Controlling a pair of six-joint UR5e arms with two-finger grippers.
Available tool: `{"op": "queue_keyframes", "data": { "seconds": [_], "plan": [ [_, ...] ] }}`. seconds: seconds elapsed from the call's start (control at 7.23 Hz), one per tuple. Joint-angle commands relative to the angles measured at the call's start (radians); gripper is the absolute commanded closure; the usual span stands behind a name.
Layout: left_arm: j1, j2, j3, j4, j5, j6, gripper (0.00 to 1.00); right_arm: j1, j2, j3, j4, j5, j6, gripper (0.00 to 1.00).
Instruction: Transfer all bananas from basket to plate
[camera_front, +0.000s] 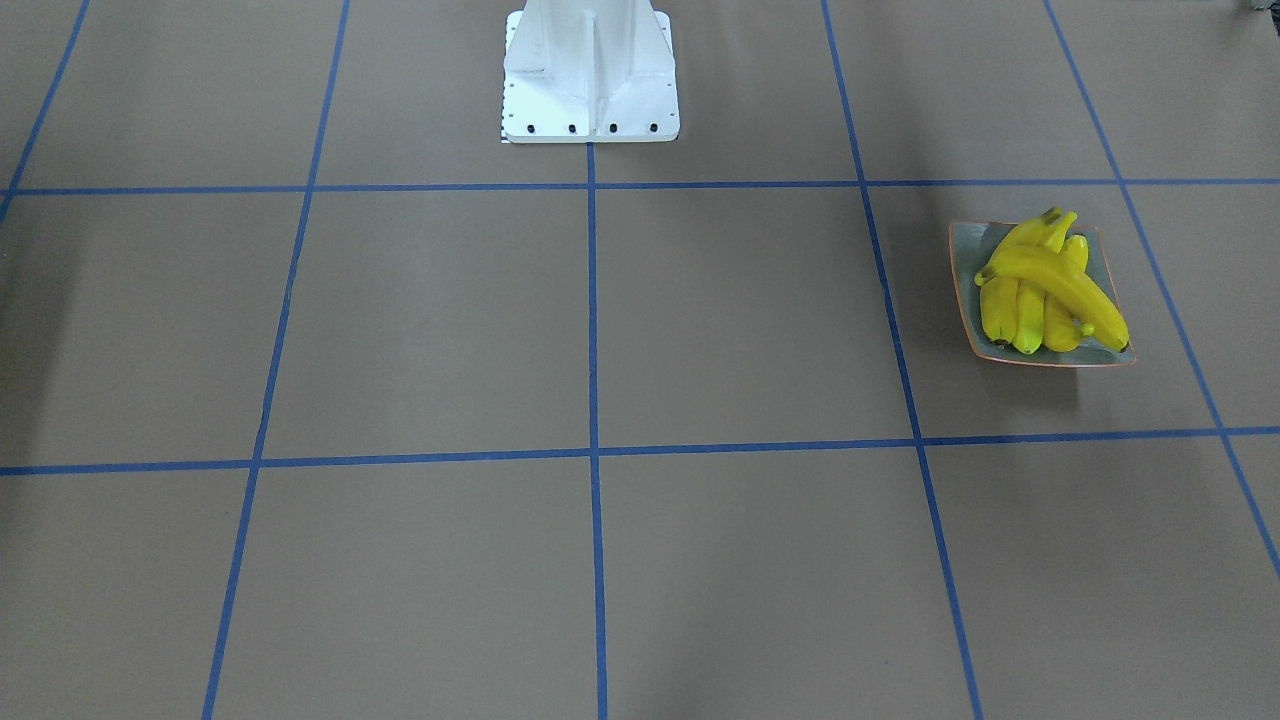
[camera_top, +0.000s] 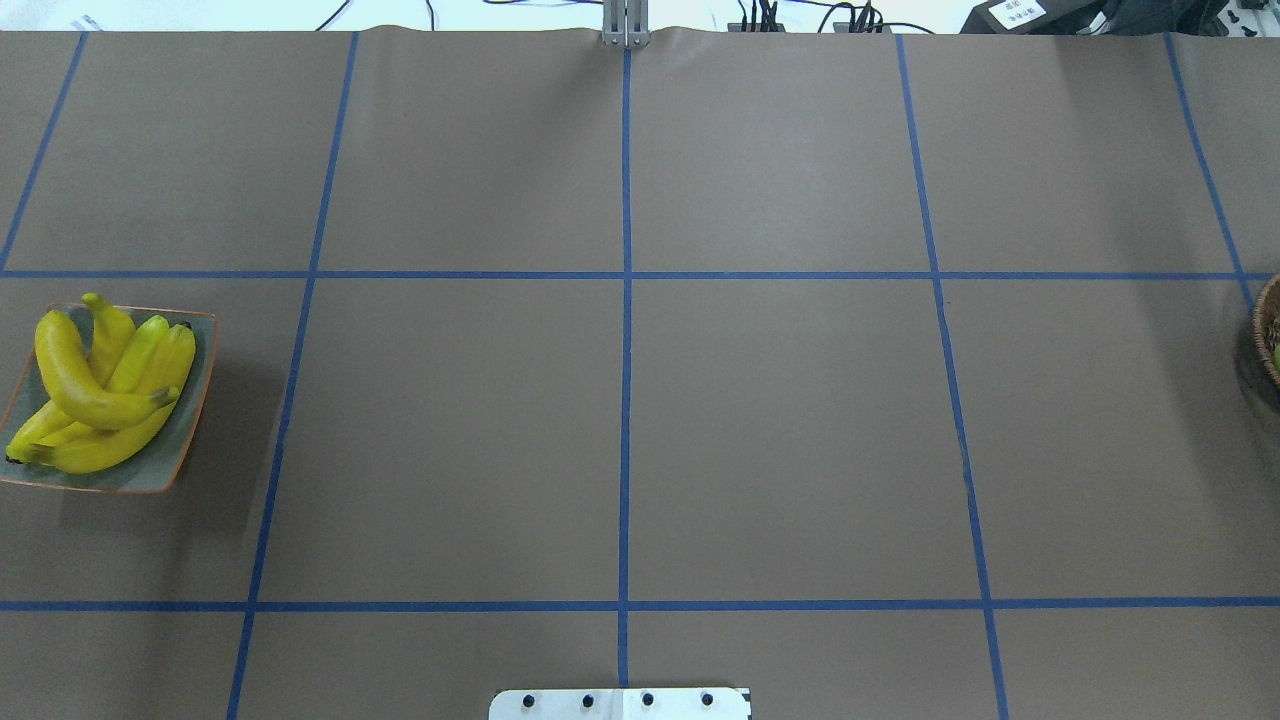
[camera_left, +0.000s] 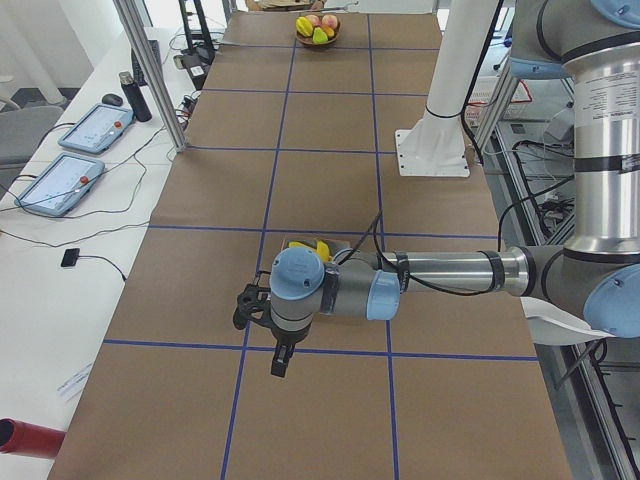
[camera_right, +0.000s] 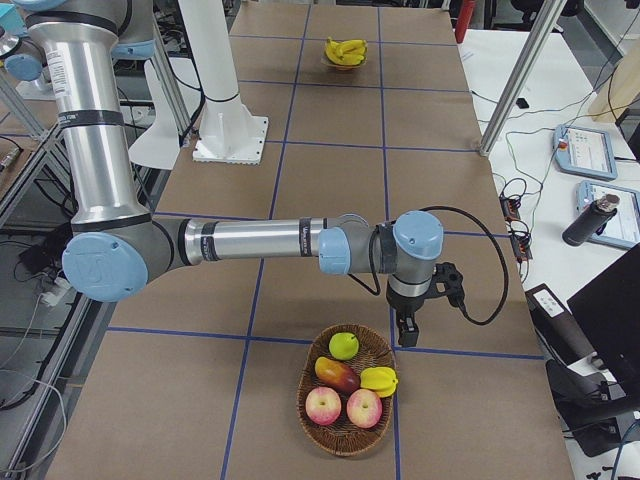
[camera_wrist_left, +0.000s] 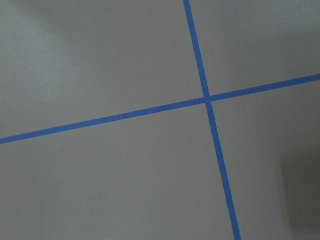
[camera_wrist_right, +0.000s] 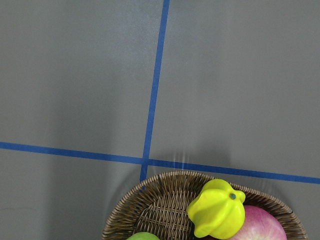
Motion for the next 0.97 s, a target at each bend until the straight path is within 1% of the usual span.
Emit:
{"op": "queue_keyframes", "data": {
  "seconds": [0.0, 0.41, 0.55, 0.83],
  "plan": [
    [0.002, 0.008, -0.006, 0.0, -0.002, 0.003, 0.0, -0.001, -0.003, -0.002, 0.0, 0.0, 0.003, 0.0],
    [0.002, 0.011, 0.008, 0.003, 0.003, 0.003, 0.0, -0.001, -0.011, -0.003, 0.075, 0.005, 0.012, 0.0],
    [0.002, 0.011, 0.014, 0.006, 0.001, 0.003, 0.0, -0.001, -0.026, -0.003, 0.079, 0.005, 0.011, 0.0],
    [0.004, 0.02, 0.014, 0.01, 0.001, 0.003, 0.0, -0.001, -0.046, -0.008, 0.157, -0.003, 0.009, 0.0]
  ]
}}
